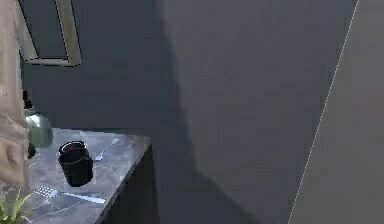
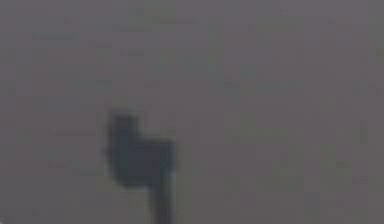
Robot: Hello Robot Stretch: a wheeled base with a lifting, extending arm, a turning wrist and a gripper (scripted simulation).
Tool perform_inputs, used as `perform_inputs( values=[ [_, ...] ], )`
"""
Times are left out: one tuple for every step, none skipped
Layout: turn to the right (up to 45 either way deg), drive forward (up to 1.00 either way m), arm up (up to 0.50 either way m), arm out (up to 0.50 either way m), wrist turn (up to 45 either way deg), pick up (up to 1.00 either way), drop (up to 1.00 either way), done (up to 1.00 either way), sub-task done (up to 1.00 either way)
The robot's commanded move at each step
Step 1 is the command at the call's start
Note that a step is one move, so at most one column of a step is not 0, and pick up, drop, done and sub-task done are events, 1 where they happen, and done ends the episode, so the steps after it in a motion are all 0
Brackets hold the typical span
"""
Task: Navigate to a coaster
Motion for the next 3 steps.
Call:
perform_inputs(
  values=[
    [-33.0,0.00,0.00,0.00,0.0,0.00,0.00,0.00,0.00],
    [0.0,0.90,0.00,0.00,0.0,0.00,0.00,0.00,0.00],
    [0.0,0.00,0.00,0.00,0.0,0.00,0.00,1.00,0.00]
  ],
)
